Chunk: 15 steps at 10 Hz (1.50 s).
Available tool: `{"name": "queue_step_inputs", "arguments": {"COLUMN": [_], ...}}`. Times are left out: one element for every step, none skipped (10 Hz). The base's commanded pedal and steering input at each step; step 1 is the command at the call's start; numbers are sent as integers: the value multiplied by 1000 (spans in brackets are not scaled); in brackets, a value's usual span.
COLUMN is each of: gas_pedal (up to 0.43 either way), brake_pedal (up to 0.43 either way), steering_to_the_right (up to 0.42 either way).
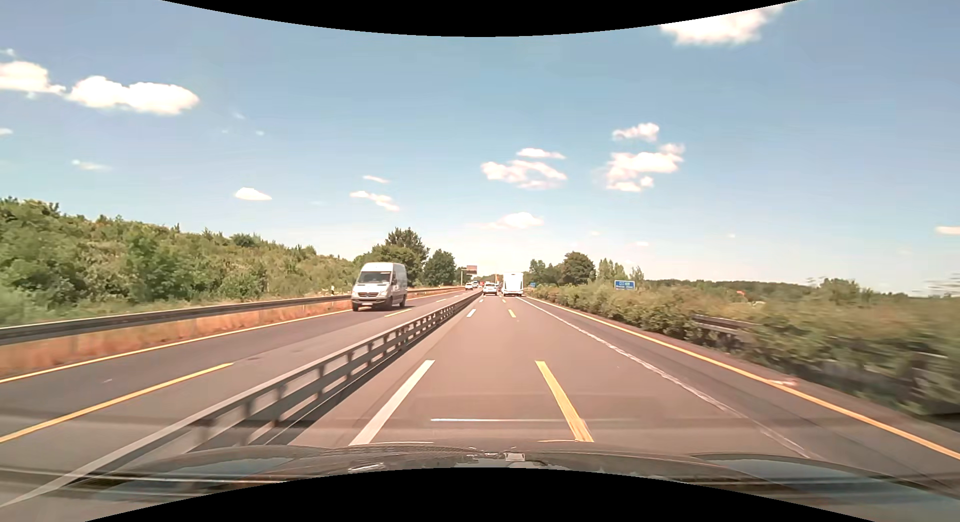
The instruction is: Follow the waypoints while adhering to traffic rules and regulations
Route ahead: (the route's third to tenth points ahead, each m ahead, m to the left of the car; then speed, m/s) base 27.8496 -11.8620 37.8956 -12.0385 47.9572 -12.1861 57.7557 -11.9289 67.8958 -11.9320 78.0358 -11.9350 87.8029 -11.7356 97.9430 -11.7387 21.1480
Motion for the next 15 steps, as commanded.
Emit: {"name": "queue_step_inputs", "arguments": {"gas_pedal": [0, 0, 0, 0, 0, 0, 0, 0, 0, 0, 0, 8, 39, 39, 28], "brake_pedal": [0, 0, 0, 0, 0, 0, 0, 0, 0, 0, 0, 0, 0, 0, 0], "steering_to_the_right": [3, 3, 5, 5, 4, 5, 2, -2, -2, 0, 0, 0, 0, 0, 0]}}
